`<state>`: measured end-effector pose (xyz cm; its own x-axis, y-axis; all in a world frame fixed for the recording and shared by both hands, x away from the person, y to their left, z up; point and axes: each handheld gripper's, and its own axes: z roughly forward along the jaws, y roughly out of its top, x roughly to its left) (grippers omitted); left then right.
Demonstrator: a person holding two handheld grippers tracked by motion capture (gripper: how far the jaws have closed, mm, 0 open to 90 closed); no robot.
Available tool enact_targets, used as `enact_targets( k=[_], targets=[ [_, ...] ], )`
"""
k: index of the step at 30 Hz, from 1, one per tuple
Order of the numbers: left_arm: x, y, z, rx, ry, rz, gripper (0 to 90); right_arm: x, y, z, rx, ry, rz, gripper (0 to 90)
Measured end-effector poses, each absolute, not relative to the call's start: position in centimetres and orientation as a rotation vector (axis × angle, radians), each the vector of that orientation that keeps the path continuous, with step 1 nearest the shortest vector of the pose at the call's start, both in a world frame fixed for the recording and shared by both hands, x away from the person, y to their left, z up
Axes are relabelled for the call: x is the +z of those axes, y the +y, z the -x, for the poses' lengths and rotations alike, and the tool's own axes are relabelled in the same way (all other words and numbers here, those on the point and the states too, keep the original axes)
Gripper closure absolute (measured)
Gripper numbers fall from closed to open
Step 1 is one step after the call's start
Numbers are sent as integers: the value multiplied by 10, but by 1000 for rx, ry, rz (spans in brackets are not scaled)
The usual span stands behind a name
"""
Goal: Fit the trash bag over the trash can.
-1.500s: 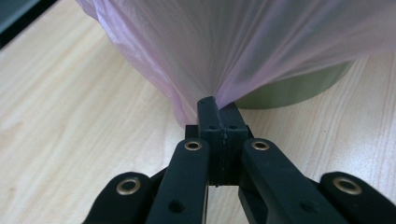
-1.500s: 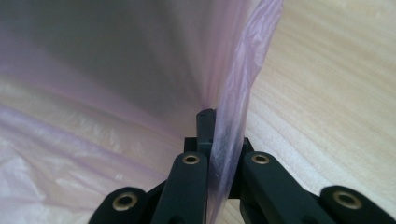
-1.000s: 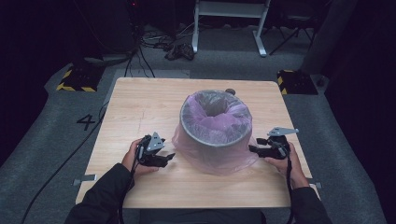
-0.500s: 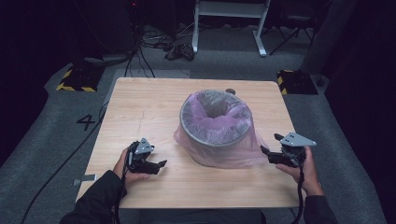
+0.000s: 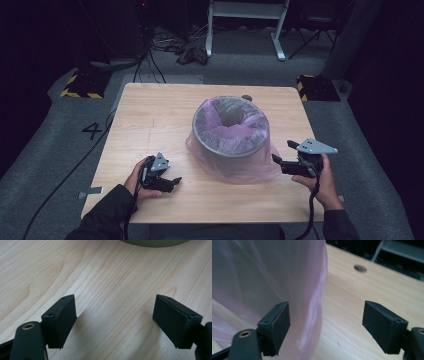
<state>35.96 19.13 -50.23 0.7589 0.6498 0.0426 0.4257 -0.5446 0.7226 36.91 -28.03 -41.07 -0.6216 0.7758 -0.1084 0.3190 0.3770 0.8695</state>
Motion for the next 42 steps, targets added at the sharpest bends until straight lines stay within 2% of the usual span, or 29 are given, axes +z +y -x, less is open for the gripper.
enact_targets(
  k=[12, 19, 31, 34, 42],
  targets=[
    [-504, 197, -360, 351, 861, -2213, 158, -329, -264, -360, 1365, 2104, -745, 247],
    [-504, 198, -360, 355, 858, -2217, 156, -294, -225, -391, 1307, 2172, -706, 266],
    [-504, 198, -361, 353, 857, -2219, 155, -308, -160, -431, 1199, 2417, -657, 309],
    [-504, 198, -361, 353, 857, -2219, 155, -315, -152, -436, 1128, 2479, -659, 332],
    [-504, 198, -361, 353, 857, -2219, 155, -330, -143, -445, 943, 2666, -628, 326]
  ],
)
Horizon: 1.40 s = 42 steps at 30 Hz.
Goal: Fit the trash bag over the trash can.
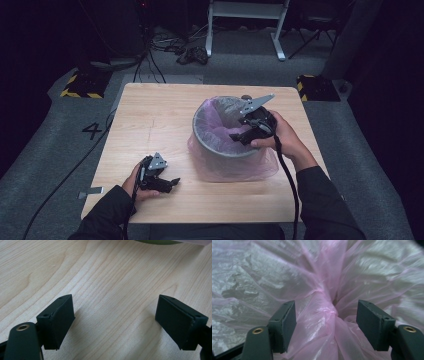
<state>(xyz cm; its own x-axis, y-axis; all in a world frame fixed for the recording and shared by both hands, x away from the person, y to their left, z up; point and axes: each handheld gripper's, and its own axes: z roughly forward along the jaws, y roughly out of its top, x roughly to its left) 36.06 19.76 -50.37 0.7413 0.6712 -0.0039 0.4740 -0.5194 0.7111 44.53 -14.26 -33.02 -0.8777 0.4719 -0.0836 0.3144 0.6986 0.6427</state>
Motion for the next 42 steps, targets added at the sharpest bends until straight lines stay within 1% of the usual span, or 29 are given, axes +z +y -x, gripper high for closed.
enact_targets(
  k=[11, 20, 24, 26, 42],
  targets=[
    [-504, 198, -361, 354, 857, -2218, 155, -334, -129, -454, 716, 2829, -624, 317],
    [-504, 198, -361, 354, 857, -2218, 155, -335, -126, -456, 655, 2871, -637, 289],
    [-504, 198, -361, 354, 857, -2219, 155, -335, -128, -455, 705, 2842, -648, 260],
    [-504, 198, -361, 353, 857, -2219, 155, -334, -131, -454, 756, 2822, -658, 273],
    [-504, 198, -361, 353, 859, -2220, 154, -322, -148, -441, 958, 2613, -697, 259]
  ],
)
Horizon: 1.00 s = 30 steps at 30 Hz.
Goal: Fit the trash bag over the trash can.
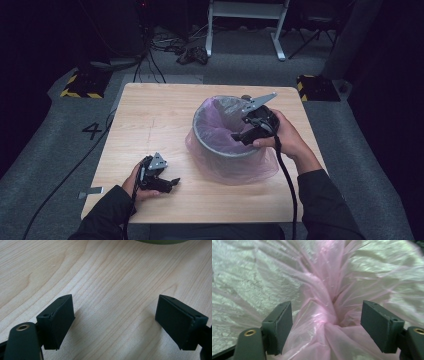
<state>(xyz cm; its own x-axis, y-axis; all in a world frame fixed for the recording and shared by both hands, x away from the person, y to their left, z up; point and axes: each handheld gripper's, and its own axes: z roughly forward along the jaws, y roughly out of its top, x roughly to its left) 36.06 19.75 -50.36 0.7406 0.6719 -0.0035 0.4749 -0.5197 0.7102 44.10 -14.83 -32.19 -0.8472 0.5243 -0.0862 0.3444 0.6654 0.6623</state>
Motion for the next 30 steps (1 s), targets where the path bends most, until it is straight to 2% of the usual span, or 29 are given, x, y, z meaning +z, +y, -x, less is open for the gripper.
enact_targets(
  k=[10, 30],
  targets=[
    [-504, 197, -361, 352, 861, -2218, 151, -312, -165, -427, 1099, 2487, -713, 256],
    [-504, 197, -361, 352, 861, -2218, 151, -304, -210, -385, 1154, 2374, -695, 226]
  ],
)
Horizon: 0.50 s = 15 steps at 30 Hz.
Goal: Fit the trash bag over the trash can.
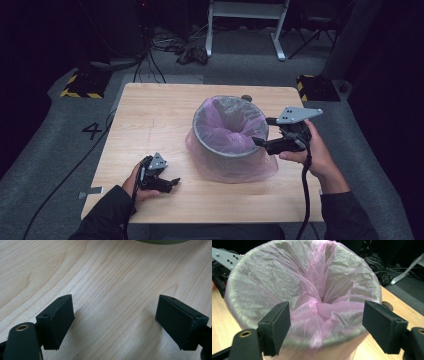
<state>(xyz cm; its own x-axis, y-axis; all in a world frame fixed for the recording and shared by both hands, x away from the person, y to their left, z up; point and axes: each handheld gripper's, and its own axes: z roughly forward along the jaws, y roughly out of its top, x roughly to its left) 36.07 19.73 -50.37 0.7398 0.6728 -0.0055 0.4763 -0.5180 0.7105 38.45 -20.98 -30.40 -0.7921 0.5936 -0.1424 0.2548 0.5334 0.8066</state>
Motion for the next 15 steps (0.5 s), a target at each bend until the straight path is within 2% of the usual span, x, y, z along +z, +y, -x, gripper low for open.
enact_targets(
  k=[15],
  targets=[
    [-504, 197, -361, 352, 864, -2215, 150, -316, -229, -359, 1134, 2361, -687, 208]
  ],
)
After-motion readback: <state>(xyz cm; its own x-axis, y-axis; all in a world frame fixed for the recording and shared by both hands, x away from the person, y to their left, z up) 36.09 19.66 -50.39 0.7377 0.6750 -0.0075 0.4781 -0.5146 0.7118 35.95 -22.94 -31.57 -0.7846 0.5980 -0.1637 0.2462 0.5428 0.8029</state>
